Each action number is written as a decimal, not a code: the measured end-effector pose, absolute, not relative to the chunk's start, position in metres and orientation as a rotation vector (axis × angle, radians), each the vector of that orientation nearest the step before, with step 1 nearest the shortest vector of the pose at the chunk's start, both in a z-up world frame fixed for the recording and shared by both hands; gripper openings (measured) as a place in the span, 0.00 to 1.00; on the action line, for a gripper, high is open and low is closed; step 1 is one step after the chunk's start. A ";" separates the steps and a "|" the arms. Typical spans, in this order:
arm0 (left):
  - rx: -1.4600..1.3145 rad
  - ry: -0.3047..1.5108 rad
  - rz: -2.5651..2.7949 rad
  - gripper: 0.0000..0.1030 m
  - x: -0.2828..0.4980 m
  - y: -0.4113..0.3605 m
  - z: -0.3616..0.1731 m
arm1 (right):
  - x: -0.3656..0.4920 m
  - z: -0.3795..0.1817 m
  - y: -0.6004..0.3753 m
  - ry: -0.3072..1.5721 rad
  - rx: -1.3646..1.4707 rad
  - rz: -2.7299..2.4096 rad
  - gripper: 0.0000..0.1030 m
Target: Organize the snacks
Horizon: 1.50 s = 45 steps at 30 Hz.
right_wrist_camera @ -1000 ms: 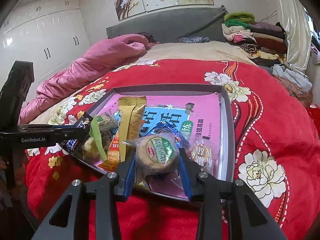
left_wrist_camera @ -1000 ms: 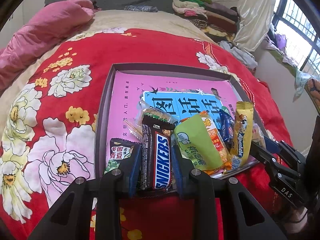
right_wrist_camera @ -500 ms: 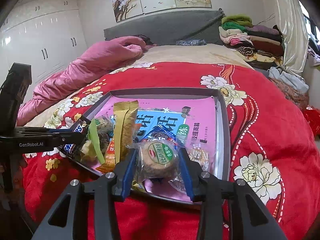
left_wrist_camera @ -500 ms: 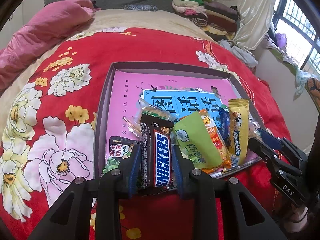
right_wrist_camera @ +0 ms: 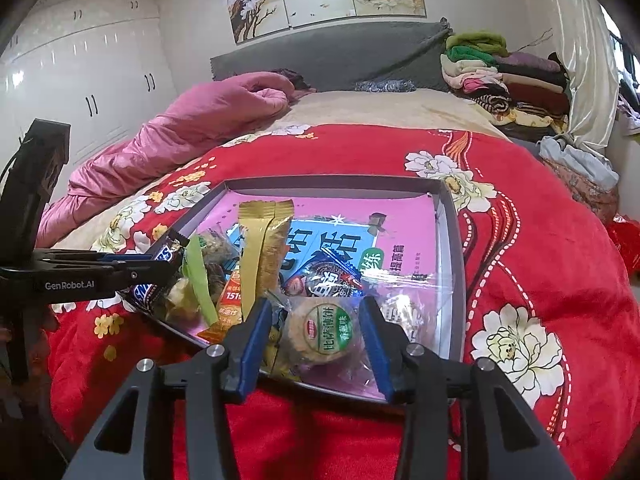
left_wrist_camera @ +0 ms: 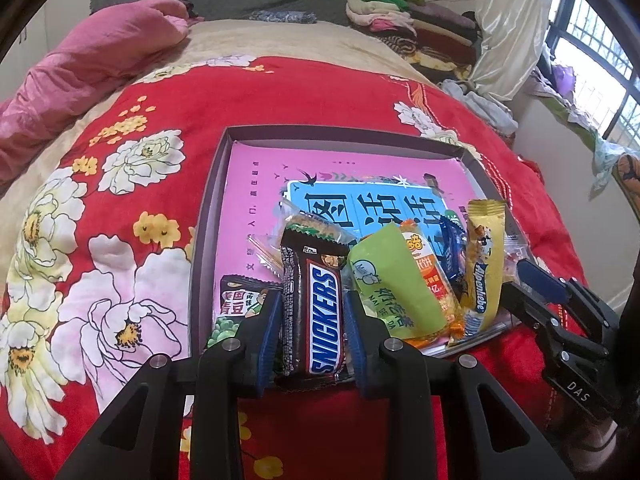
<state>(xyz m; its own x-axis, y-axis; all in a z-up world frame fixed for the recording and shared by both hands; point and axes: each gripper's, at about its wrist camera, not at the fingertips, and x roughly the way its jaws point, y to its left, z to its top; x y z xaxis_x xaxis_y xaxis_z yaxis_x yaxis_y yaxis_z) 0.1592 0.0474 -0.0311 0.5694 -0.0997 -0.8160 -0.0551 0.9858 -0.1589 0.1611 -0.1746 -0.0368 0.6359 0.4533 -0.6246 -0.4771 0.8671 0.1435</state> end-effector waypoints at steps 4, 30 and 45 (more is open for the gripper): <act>-0.174 0.957 -0.025 0.41 0.159 0.048 -0.028 | 0.160 -0.033 -0.179 0.683 -0.024 0.536 0.50; -0.128 0.891 0.051 0.75 0.105 0.037 0.015 | 0.114 0.009 -0.198 0.617 0.053 0.454 0.72; -0.128 0.930 0.049 0.75 0.045 0.005 0.006 | 0.063 0.008 -0.199 0.711 -0.027 0.323 0.91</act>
